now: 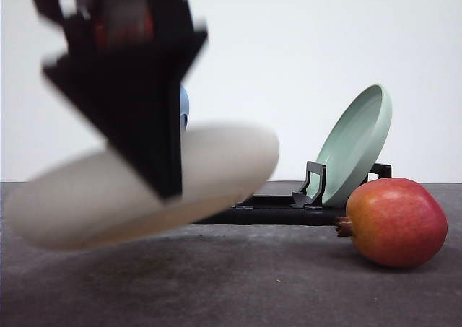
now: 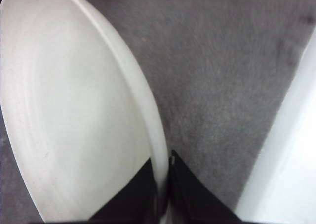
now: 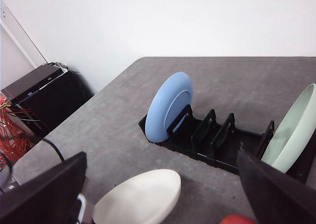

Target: Place pomegranate in white plate

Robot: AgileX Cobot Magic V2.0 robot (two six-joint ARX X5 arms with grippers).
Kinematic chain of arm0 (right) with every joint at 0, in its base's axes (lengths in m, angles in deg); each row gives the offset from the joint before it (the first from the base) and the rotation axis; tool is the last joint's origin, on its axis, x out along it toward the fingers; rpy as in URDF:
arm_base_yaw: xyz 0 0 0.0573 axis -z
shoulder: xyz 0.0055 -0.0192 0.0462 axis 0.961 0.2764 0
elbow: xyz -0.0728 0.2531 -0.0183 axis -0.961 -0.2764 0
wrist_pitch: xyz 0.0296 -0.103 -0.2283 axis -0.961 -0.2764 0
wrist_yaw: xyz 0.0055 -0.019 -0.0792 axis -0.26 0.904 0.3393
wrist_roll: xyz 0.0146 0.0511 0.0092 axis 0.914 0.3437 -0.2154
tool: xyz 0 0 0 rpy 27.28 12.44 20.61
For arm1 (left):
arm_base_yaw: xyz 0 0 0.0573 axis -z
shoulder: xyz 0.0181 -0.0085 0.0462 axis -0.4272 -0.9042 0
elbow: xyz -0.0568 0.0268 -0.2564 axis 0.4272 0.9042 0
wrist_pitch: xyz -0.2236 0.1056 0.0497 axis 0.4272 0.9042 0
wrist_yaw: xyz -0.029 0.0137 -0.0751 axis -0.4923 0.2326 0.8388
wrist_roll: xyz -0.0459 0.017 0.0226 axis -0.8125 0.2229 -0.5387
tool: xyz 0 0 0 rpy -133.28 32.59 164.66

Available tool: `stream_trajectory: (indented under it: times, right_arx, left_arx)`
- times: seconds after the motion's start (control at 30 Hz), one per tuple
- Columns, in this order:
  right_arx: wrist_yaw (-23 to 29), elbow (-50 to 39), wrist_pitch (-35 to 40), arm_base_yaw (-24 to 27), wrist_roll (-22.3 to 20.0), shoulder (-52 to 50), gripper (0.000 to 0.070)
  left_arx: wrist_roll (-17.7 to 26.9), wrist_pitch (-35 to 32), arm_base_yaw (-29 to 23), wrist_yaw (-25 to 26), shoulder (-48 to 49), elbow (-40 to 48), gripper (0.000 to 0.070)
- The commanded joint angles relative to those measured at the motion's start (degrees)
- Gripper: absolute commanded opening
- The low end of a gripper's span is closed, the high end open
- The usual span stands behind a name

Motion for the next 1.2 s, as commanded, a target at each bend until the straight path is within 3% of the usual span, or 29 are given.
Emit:
stream_trajectory:
  times: [0.0, 0.3, 0.37, 0.4, 0.5, 0.53, 0.73, 0.97, 1.17]
  right_arx:
    - [-0.1, 1.0, 0.4, 0.0, 0.6, 0.4, 0.0619]
    - [-0.1, 1.0, -0.1, 0.0, 0.5, 0.4, 0.0619]
    - [-0.1, 1.0, -0.2, 0.0, 0.5, 0.4, 0.0619]
    - [-0.1, 1.0, -0.3, 0.0, 0.5, 0.4, 0.0619]
    - [-0.1, 1.0, -0.4, 0.0, 0.4, 0.4, 0.0619]
    - [-0.1, 1.0, -0.4, 0.0, 0.4, 0.4, 0.0619]
    - [0.0, 1.0, -0.7, -1.0, 1.0, 0.5, 0.0619]
    - [0.6, 0.9, -4.5, -5.8, 2.1, 3.9, 0.0619]
    - [5.7, 0.9, -9.5, -10.5, 2.1, 10.6, 0.0620]
  left_arx:
    - [0.5, -1.7, 1.4, -2.0, -2.5, 0.2, 0.0000]
    - [0.7, -5.1, 3.6, -2.4, -9.3, 0.3, 0.0000]
    - [0.7, -4.9, 3.6, -2.1, -9.5, 0.3, 0.0031]
    - [0.7, -4.8, 3.6, -2.0, -9.5, 0.3, 0.0099]
    - [0.3, -4.8, 3.4, -2.1, -9.2, 0.1, 0.0423]
    - [0.1, -4.9, 3.2, -2.2, -9.0, 0.1, 0.0496]
    - [-4.8, -4.9, 3.0, -2.3, -7.6, 0.1, 0.0685]
    - [-10.9, -4.4, 3.0, -2.4, -0.4, 0.0, 0.0700]
    - [-17.1, -0.3, 3.0, -2.5, 10.3, 0.0, 0.0700]
